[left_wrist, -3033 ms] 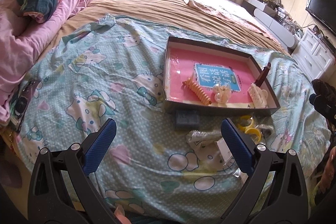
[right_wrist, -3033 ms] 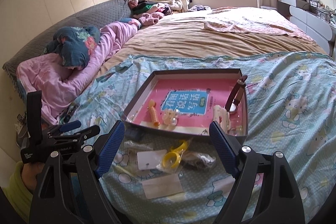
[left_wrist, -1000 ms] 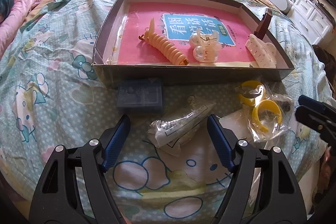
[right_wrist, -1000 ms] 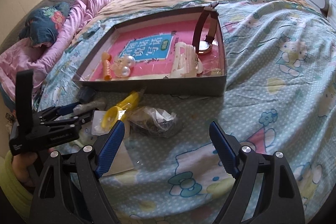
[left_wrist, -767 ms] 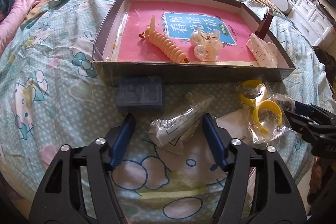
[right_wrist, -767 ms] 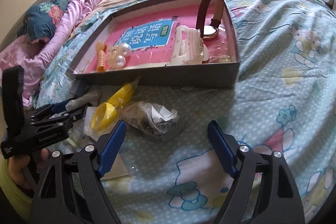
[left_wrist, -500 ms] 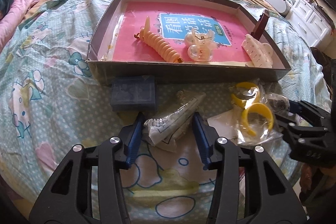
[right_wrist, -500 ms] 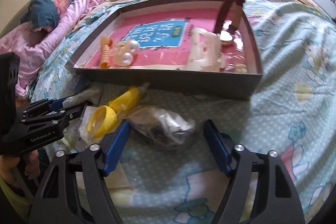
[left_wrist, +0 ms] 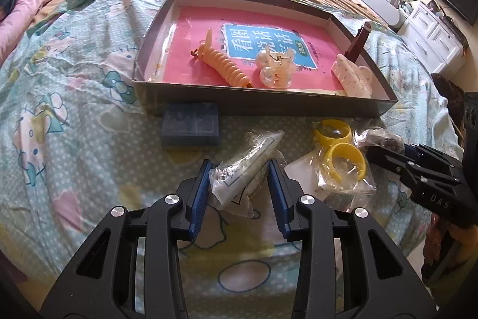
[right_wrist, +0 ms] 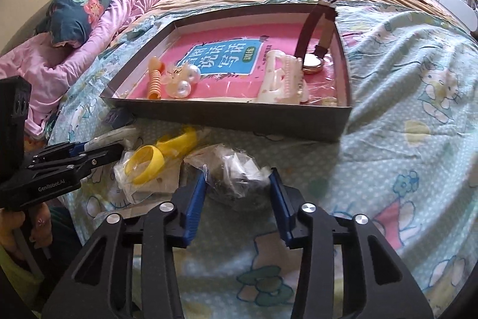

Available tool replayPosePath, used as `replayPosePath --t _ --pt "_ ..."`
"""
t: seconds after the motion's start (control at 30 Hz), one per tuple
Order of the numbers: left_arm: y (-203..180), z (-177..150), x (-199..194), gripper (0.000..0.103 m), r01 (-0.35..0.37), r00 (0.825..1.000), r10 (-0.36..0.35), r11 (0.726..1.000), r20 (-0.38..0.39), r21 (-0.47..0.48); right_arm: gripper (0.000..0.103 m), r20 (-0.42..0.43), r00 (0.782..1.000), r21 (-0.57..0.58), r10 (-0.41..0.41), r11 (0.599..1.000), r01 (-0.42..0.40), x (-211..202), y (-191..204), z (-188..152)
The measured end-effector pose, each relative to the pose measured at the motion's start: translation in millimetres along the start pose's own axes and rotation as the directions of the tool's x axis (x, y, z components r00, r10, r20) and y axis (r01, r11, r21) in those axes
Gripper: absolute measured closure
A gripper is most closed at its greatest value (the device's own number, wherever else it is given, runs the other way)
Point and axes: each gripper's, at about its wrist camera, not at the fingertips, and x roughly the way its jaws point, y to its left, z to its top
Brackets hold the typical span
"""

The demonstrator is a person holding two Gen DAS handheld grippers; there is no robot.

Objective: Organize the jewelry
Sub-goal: 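Grasp the clear bag of dark beads with the right tool while the left grasps the clear packet, then carry the bead bag with the right tool while the left carries the packet into the box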

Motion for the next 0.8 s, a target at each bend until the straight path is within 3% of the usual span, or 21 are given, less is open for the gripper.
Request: replayPosePath --t 0.3,0.8 --pt "4 -2 -19 0.074 0.005 0.999 -0.005 1.000 0.034 -0.013 0.065 0.052 0.999 0.009 -0.012 1.000 0.012 -26 -3 4" --pt "31 8 -53 0.074 -0.045 0.992 0.053 0.996 0.113 -0.074 0.065 0.120 0.992 -0.028 0.035 0.999 -0.032 -42 14 27"
